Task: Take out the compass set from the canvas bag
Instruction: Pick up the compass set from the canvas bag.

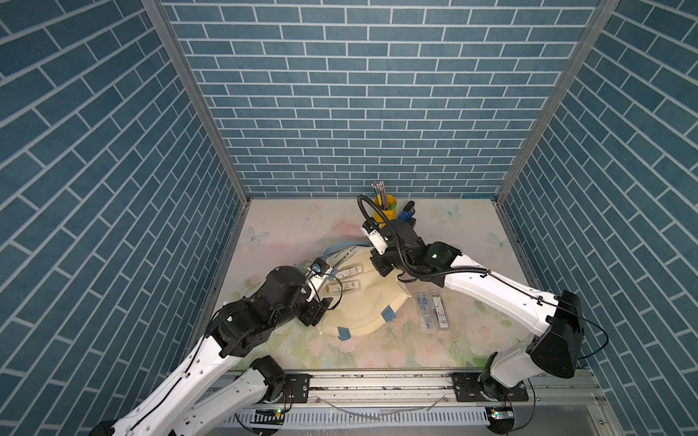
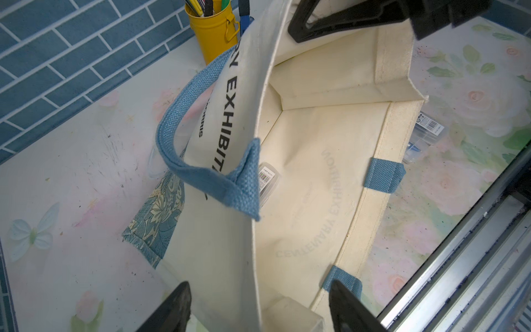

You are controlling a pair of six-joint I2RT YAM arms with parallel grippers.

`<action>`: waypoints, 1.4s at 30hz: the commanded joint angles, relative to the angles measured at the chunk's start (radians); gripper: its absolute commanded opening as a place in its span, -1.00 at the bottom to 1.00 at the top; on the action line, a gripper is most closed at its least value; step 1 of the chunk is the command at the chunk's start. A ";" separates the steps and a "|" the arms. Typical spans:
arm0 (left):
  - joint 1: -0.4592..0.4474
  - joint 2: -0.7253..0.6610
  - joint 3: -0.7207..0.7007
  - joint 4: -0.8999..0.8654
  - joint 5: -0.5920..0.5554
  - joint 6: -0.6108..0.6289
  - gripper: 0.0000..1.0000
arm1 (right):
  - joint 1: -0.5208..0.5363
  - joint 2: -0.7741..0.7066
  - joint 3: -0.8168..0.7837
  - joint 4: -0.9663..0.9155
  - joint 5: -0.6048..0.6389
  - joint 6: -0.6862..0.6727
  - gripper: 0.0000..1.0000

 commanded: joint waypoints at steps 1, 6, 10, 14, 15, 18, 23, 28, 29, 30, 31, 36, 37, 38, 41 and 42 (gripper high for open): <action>-0.001 -0.007 -0.013 0.007 -0.054 -0.002 0.49 | -0.007 0.013 0.048 -0.050 0.006 0.054 -1.00; -0.005 0.022 0.004 0.118 -0.127 0.030 0.40 | -0.007 0.011 0.058 -0.055 -0.021 0.060 -1.00; -0.017 0.068 -0.004 0.275 -0.166 0.076 0.42 | -0.007 0.017 0.068 -0.061 -0.044 0.068 -1.00; -0.019 0.139 0.005 0.337 -0.129 0.110 0.37 | -0.007 0.012 0.072 -0.067 -0.047 0.074 -1.00; -0.019 0.152 0.007 0.338 -0.123 0.113 0.32 | -0.008 0.009 0.072 -0.067 -0.044 0.074 -1.00; -0.021 0.160 0.000 0.340 -0.119 0.115 0.25 | -0.009 0.004 0.074 -0.069 -0.040 0.073 -1.00; -0.020 0.146 -0.026 0.321 -0.170 0.118 0.07 | -0.018 0.001 0.077 -0.071 -0.051 0.071 -1.00; -0.019 0.119 -0.045 0.315 -0.222 0.123 -0.35 | -0.037 -0.014 0.065 -0.072 -0.066 0.073 -1.00; -0.019 0.116 -0.045 0.314 -0.226 0.125 -0.43 | -0.041 -0.017 0.063 -0.070 -0.067 0.074 -1.00; -0.019 0.115 -0.044 0.312 -0.231 0.126 -0.53 | -0.044 -0.019 0.061 -0.071 -0.069 0.074 -1.00; -0.019 0.114 -0.043 0.311 -0.236 0.128 -0.62 | -0.044 -0.022 0.059 -0.071 -0.071 0.074 -1.00; -0.019 0.113 -0.023 0.308 -0.243 0.138 -1.00 | -0.053 -0.033 0.038 -0.061 -0.078 0.069 -1.00; -0.020 0.115 -0.016 0.306 -0.240 0.139 -1.00 | -0.052 -0.037 0.034 -0.058 -0.080 0.066 -1.00; -0.019 0.114 -0.008 0.304 -0.234 0.141 -1.00 | -0.053 -0.044 0.029 -0.054 -0.081 0.059 -1.00; -0.019 0.115 0.015 0.306 -0.216 0.153 -1.00 | -0.053 -0.069 0.008 -0.034 -0.086 0.028 -1.00; -0.020 0.115 0.022 0.306 -0.209 0.156 -1.00 | -0.053 -0.082 -0.002 -0.025 -0.091 0.007 -0.92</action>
